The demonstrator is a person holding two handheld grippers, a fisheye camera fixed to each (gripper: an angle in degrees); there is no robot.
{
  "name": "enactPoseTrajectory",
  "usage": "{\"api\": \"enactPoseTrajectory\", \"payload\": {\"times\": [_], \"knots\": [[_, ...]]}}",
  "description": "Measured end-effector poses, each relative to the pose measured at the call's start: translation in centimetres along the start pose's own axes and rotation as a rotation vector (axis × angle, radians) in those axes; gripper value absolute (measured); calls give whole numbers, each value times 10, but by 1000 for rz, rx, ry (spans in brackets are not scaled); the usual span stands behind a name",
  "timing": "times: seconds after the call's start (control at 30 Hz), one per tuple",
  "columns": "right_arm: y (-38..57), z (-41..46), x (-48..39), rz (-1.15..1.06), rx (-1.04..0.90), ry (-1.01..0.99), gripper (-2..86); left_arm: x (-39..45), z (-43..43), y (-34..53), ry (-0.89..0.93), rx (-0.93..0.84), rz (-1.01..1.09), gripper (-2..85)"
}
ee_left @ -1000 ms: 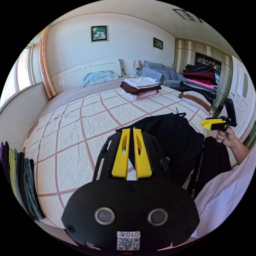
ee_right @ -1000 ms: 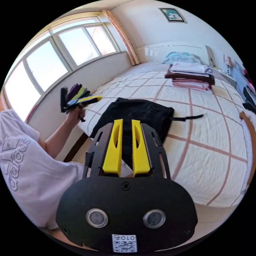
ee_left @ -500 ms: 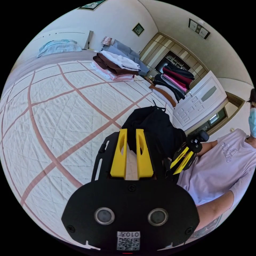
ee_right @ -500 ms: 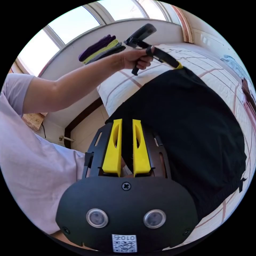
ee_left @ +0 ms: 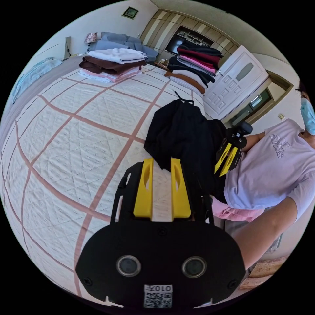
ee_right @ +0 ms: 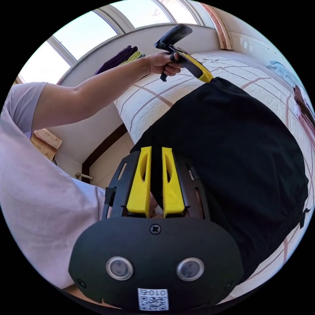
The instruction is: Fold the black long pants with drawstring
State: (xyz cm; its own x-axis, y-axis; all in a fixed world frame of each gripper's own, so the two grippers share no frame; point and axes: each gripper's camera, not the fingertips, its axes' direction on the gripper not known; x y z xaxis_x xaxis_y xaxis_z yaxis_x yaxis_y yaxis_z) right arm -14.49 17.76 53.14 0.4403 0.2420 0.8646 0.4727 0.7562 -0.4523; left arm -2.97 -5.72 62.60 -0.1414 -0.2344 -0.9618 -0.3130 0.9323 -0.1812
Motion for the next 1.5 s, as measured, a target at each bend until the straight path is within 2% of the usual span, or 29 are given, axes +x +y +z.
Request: {"api": "enactPoseTrajectory", "payload": {"times": [0.13, 0.3, 0.4, 0.63, 0.77, 0.9, 1.03, 1.1, 1.2, 1.33, 1.47, 1.5], "knots": [[4, 5, 7, 7, 13, -8, 67, 0, -7, 8, -2, 35, -33, 60], [7, 13, 9, -12, 3, -6, 68, 11, -15, 6, -89, 84, -73, 49], [10, 17, 14, -9, 2, -5, 68, 19, -16, -3, -3, 130, -44, 45], [15, 26, 26, -4, -6, 5, 67, 44, -4, -34, -83, 35, -23, 22], [24, 32, 32, -5, -9, 26, 62, 69, -26, -52, -101, 0, 96, 4], [33, 34, 45, 21, -11, 13, 53, 92, -81, -81, -152, 55, 210, -1], [33, 36, 55, 37, -15, 15, 48, 105, -70, -118, -261, -89, 232, -1], [35, 37, 59, 44, -12, 9, 46, 112, -38, -132, -361, -225, 239, -1], [39, 37, 67, 69, -2, -17, 45, 107, -2, -136, -406, -365, 162, 1], [46, 29, 69, 64, 22, -37, 54, 108, -12, -123, -413, -240, 14, 6], [68, -1, 65, 50, 100, -1, 61, 116, -65, -80, -497, -14, -259, 7], [78, -13, 69, 81, 126, 24, 62, 130, -79, -66, -472, 47, -299, 7]]}}
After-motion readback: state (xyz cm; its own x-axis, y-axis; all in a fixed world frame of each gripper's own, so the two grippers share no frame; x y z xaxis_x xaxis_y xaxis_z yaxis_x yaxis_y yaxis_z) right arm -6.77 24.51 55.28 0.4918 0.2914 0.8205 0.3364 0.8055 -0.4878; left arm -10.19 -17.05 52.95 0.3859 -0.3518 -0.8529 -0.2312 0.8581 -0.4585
